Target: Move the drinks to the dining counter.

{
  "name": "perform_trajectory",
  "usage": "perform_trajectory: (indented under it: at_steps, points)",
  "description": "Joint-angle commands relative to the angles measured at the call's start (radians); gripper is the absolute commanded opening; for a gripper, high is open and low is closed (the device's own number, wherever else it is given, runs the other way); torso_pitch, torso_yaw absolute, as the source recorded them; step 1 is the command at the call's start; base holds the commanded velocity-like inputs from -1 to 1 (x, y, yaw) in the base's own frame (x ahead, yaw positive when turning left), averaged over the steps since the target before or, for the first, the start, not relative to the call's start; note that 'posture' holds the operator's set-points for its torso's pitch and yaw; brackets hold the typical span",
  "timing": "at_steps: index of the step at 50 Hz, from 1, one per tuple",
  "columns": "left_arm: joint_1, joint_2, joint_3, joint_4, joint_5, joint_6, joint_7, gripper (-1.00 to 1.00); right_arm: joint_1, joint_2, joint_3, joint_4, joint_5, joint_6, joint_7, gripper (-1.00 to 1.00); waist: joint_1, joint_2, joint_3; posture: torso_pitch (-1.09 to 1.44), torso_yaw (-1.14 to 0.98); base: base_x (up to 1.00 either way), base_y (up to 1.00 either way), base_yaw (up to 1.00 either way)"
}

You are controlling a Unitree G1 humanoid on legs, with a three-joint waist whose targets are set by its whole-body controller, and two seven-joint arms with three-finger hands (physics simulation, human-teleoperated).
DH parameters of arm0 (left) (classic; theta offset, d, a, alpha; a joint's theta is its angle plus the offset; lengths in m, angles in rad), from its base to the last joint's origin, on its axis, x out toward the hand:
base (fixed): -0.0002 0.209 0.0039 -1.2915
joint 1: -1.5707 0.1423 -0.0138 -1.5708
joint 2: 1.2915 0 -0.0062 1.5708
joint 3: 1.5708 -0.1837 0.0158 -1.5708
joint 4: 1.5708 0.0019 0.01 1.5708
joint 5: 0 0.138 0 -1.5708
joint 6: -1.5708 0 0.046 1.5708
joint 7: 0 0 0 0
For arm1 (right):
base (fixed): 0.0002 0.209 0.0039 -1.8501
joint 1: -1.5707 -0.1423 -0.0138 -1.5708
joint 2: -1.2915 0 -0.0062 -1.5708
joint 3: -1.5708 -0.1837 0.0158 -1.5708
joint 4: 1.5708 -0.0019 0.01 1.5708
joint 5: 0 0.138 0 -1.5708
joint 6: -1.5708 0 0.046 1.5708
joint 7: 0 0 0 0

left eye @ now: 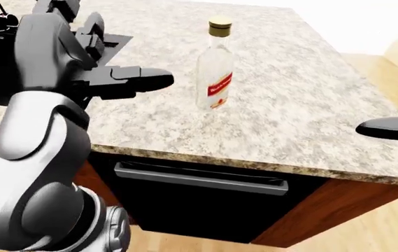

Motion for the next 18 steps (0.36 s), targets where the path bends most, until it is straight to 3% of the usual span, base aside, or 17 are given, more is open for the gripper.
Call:
perform_trajectory:
  at_steps: [1, 4, 7, 18]
  points:
    - [-0.037, 0.018, 0.024, -0.035, -0.058, 0.043, 0.019, 1.00, 0.032, -0.070, -0.036, 0.009, 0.113, -0.123, -0.071, 1.00, 0.000, -0.004, -0.015, 0.00, 0.00, 0.00, 0.00, 0.00]
    - [-0.051, 0.048, 0.080, -0.105, -0.118, 0.115, 0.033, 1.00, 0.119, -0.163, -0.137, 0.024, 0.233, -0.198, -0.110, 1.00, 0.001, -0.007, -0.010, 0.00, 0.00, 0.00, 0.00, 0.00]
    - [-0.060, 0.066, 0.138, -0.146, -0.165, 0.162, 0.040, 1.00, 0.192, -0.209, -0.215, 0.034, 0.287, -0.246, -0.115, 1.00, 0.002, -0.010, -0.002, 0.00, 0.00, 0.00, 0.00, 0.00]
    - [-0.130, 0.168, 0.437, -0.237, -0.263, 0.271, 0.048, 1.00, 0.352, -0.216, -0.531, 0.096, 0.355, -0.292, -0.020, 1.00, -0.002, -0.013, 0.015, 0.00, 0.00, 0.00, 0.00, 0.00]
